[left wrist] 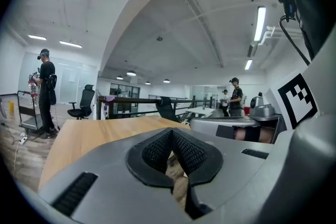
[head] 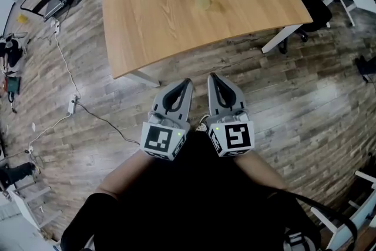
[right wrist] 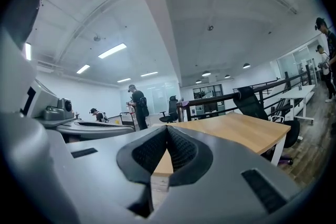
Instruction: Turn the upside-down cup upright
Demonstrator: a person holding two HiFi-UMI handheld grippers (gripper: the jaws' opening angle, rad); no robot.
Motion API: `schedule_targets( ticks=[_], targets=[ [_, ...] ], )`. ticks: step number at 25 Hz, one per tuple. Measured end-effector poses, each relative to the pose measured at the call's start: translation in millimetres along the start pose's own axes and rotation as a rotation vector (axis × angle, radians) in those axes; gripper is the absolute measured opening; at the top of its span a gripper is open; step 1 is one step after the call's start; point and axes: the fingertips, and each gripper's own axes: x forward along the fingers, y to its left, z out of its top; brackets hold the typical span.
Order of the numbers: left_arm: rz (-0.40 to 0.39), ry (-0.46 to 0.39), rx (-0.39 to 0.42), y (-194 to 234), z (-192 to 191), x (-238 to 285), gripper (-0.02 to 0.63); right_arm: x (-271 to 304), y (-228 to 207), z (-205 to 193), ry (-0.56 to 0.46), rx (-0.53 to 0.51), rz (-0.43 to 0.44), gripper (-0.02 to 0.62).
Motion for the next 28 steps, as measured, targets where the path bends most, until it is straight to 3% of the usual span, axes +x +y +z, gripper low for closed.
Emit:
schedule_targets(
  ticks=[9, 20, 28],
  targets=[
    [-0.042, 0.012, -0.018, 53.0, -1.5, 84.6, 0.008, 68.6, -49.5, -3.8, 0.044, -0.007, -0.072, 0.012],
    [-0.129, 0.043, -0.017, 173.2, 4.5, 226.4, 0.008, 235.7, -102.8, -8.8, 0.117, -0.007, -0.136, 0.014],
    [-0.165, 0.076, -0.011, 230.8, -15.4, 299.4, 0.008, 320.3, -137.5, -31.1, 0.163, 0.006, -0.186, 0.014]
  ],
)
